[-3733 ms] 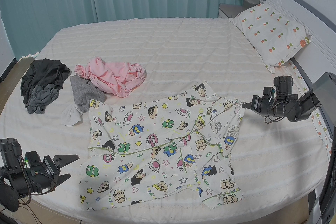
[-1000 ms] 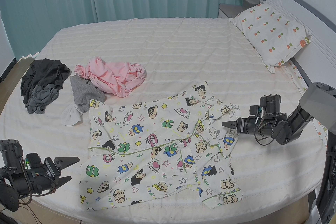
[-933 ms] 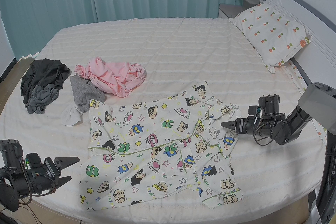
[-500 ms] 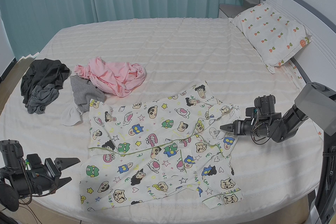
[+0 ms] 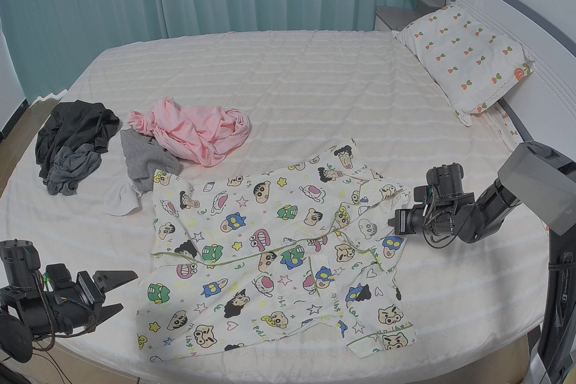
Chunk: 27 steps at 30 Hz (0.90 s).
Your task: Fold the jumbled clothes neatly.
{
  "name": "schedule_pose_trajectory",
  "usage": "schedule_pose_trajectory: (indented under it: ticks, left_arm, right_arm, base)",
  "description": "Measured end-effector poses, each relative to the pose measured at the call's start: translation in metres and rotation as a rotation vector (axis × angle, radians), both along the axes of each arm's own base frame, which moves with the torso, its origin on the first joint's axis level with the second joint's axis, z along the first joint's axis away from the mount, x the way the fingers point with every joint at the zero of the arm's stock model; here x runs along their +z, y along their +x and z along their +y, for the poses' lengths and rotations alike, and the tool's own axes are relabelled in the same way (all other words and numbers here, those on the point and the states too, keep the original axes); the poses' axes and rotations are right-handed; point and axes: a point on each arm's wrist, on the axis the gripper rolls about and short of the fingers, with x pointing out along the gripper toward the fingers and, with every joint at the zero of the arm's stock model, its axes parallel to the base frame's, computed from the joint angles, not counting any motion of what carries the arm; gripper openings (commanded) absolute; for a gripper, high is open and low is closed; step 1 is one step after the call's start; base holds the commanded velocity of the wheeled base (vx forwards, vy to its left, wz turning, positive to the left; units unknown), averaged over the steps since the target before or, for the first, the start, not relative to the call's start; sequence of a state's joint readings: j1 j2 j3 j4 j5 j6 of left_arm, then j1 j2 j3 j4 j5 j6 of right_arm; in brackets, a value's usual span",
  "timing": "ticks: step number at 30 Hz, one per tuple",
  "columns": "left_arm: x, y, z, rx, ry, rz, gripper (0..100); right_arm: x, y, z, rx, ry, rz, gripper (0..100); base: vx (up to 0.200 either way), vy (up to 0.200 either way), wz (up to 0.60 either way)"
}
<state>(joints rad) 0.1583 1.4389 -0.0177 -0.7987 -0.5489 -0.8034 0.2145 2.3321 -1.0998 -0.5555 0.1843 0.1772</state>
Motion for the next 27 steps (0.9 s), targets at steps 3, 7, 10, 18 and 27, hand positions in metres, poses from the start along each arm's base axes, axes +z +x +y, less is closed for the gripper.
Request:
schedule_pose_trajectory:
  ticks: [3, 7, 10, 18, 27]
  left_arm:
    - [0.000, 0.000, 0.000, 0.000, 0.000, 0.000, 100]
    - [0.000, 0.000, 0.000, 0.000, 0.000, 0.000, 100]
    - [0.000, 0.000, 0.000, 0.000, 0.000, 0.001, 100]
    - [0.000, 0.000, 0.000, -0.001, -0.001, 0.005, 100]
    - [0.000, 0.000, 0.000, -0.001, -0.002, 0.006, 100]
  right_arm:
    - [0.002, 0.001, -0.004, -0.010, 0.020, 0.001, 0]
    - [0.005, 0.001, -0.013, -0.010, 0.087, 0.017, 0]
    - [0.010, 0.001, -0.025, 0.022, 0.177, 0.039, 0]
    - [0.017, -0.001, -0.085, 0.026, 0.353, 0.076, 0]
    - [0.010, -0.003, -0.096, 0.006, 0.367, 0.098, 100]
  base:
    - [0.000, 0.000, 0.00]
    - [0.000, 0.000, 0.00]
    - [0.000, 0.000, 0.00]
    - [0.000, 0.000, 0.00]
    - [0.000, 0.000, 0.00]
